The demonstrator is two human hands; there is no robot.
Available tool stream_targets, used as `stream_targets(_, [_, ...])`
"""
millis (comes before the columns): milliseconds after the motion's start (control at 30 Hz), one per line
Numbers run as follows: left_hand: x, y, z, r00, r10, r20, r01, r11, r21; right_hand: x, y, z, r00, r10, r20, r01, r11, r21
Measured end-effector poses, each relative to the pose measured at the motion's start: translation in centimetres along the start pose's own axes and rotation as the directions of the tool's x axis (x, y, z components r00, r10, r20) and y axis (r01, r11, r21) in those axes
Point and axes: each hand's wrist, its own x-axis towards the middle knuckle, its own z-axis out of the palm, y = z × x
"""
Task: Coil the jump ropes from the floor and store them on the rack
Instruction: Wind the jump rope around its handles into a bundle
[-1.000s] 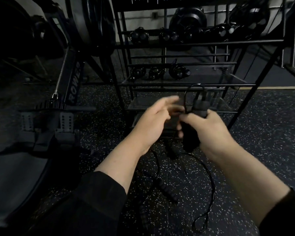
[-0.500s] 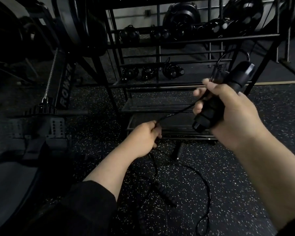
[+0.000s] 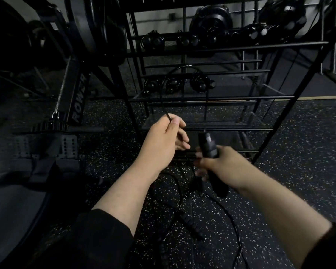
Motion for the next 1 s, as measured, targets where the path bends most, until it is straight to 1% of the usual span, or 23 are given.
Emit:
stream_targets(67, [-0.2, 0.3, -0.1, 1.0, 0.014, 0.016, -0.013, 0.998, -0.057, 0.5, 0.7, 1.0, 0.997, 0.025, 0.067, -0.022, 0.999, -0.034])
stream_targets(167, [-0.3, 0.3, -0.3, 0.999, 0.033, 0.008, -0.032, 0.996, -0.083, 0.9, 1.0, 1.9, 0.994, 0.029, 0.107, -0.022, 0.998, -0.066])
stream_targets(233, [-0.1, 0.3, -0.4, 1.0, 0.023, -0.006, -0.023, 0.995, -0.093, 0.9, 0.8, 2.0, 0.995, -0.01, 0.095, 0.02, 0.994, -0.105])
stream_targets(300, [0.5, -0.4, -0.6, 1.0, -0.012, -0.012, 0.011, 0.997, -0.074, 1.0, 0.3, 1.9, 0.998, -0.059, 0.026, 0.06, 0.995, -0.075])
stream_targets(333, [0.8, -0.9, -0.7, 0.999, -0.053, -0.005, 0.053, 0.998, -0.025, 0.9, -0.1, 1.7, 0.997, -0.074, -0.016, 0.073, 0.997, -0.032])
stream_targets(400, [1.1, -1.9, -0.9, 0.991, -0.133, -0.008, 0.132, 0.978, 0.159, 0.7, -0.8, 1.3, 0.991, -0.098, -0.095, 0.103, 0.994, 0.047])
stream_targets(467, [1.0, -2.2, -0.8, 0.985, -0.17, -0.01, 0.161, 0.914, 0.373, 0.4, -1.6, 0.9, 0.985, -0.115, -0.129, 0.131, 0.983, 0.127])
stream_targets(500, [0.8, -2.3, -0.7, 0.981, -0.194, 0.022, 0.162, 0.87, 0.466, 0.3, -1.9, 0.8, 0.984, -0.126, -0.128, 0.147, 0.974, 0.174])
stream_targets(533, [0.5, -2.3, -0.5, 0.967, -0.239, 0.082, 0.161, 0.833, 0.53, 0.2, -2.1, 0.8, 0.983, -0.137, -0.125, 0.162, 0.961, 0.223])
stream_targets(567, [0.2, -2.4, -0.2, 0.943, -0.293, 0.16, 0.158, 0.814, 0.559, 0.2, -2.4, 0.7, 0.981, -0.145, -0.125, 0.175, 0.946, 0.274])
stream_targets(633, [-0.5, -2.9, 0.4, 0.866, -0.377, 0.329, 0.156, 0.828, 0.538, 0.1, -2.8, 0.5, 0.982, -0.146, -0.121, 0.181, 0.911, 0.37])
stream_targets(667, [-0.7, -3.1, 0.7, 0.831, -0.392, 0.395, 0.15, 0.842, 0.519, -0.1, -3.1, 0.3, 0.983, -0.144, -0.113, 0.178, 0.895, 0.409])
stream_targets(733, [-1.0, -3.6, 1.0, 0.795, -0.404, 0.453, 0.145, 0.851, 0.505, -0.4, -3.7, -0.1, 0.984, -0.151, -0.099, 0.18, 0.87, 0.458])
stream_targets(800, [-1.1, -3.6, 1.3, 0.801, -0.402, 0.444, 0.148, 0.851, 0.505, -0.5, -4.0, -0.7, 0.979, -0.166, -0.121, 0.204, 0.846, 0.492])
stream_targets(900, [-0.8, -3.2, 1.4, 0.871, -0.326, 0.367, 0.122, 0.867, 0.483, -0.4, -4.1, -1.4, 0.966, -0.187, -0.181, 0.256, 0.811, 0.526])
stream_targets(1000, [-0.7, -2.5, 1.5, 0.939, -0.2, 0.281, 0.101, 0.938, 0.332, -0.3, -3.6, -1.8, 0.965, -0.18, -0.192, 0.253, 0.831, 0.495])
